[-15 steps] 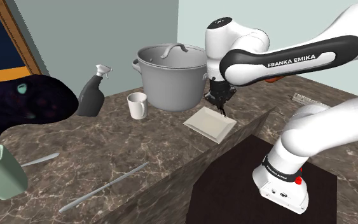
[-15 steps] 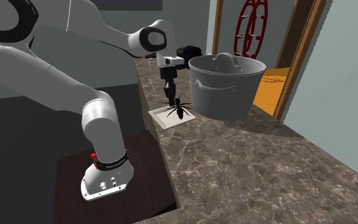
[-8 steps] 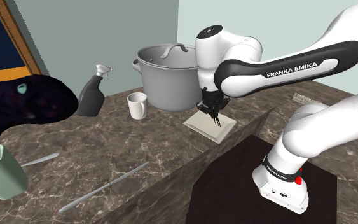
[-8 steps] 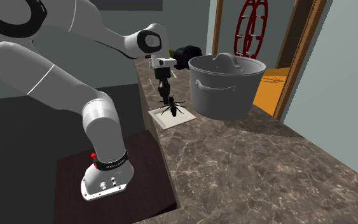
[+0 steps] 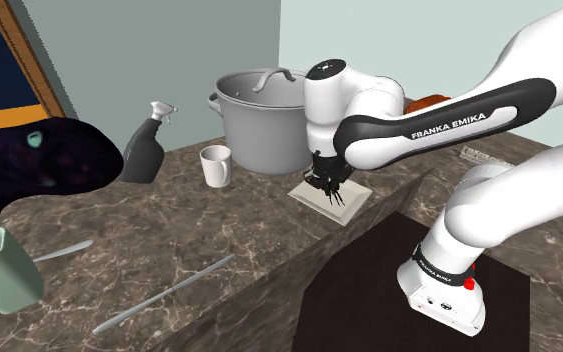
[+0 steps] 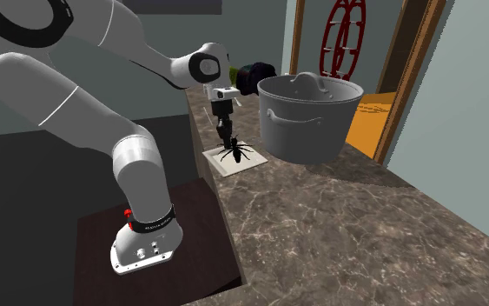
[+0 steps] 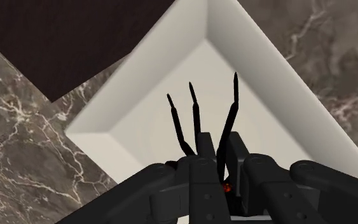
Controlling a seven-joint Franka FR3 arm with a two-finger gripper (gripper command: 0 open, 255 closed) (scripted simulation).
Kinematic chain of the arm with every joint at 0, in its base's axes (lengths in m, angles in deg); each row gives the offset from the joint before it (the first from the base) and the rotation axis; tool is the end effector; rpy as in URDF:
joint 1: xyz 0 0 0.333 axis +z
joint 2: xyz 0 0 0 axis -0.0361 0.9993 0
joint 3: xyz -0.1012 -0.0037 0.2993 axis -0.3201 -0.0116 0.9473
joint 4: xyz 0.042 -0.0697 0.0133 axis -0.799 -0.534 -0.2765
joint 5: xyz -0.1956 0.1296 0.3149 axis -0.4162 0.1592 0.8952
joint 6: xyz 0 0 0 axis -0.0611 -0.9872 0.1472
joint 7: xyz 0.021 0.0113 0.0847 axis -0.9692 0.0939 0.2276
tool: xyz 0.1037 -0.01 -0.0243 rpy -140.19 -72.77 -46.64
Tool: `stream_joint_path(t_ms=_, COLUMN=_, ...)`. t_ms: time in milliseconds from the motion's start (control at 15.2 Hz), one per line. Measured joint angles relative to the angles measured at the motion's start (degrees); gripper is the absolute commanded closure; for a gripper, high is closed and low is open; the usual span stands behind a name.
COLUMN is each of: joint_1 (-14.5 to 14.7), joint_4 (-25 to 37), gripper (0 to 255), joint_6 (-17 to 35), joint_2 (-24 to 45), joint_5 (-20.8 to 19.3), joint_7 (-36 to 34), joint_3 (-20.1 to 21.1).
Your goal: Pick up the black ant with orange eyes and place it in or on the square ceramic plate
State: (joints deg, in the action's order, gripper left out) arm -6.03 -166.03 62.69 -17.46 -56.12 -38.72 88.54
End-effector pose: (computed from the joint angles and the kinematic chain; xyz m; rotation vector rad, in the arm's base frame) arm 0.3150 0.1349 0.3908 2.6776 -0.9858 0.0977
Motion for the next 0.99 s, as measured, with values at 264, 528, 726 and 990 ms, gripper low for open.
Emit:
stream_joint_path(t_ms=264, joint_1=-0.5, joint_4=-0.2, gripper=255, joint_6=2.3, joint_2=0.4, joint_5=1.9, joint_7=0.0, joint_3=0.9)
stream_joint_path(t_ms=528, joint_1=-1.8, joint_4=-1.1, gripper=0, joint_6=3.8, joint_2=-0.3, joint_5=4.3, joint_7=0.9, joint_3=1.9)
stream_joint_path(t_ms=726, joint_1=-1.9, joint_4=-1.4, gripper=0, joint_6=3.1, joint_2=-0.9, joint_5=2.0, joint_7=1.2, joint_3=2.0)
stream_joint_path(t_ms=990, joint_1=-2.1, joint_4=-1.3, gripper=0, joint_6=2.1, joint_2=-0.9, joint_5=1.2, joint_7=1.2, joint_3=2.1)
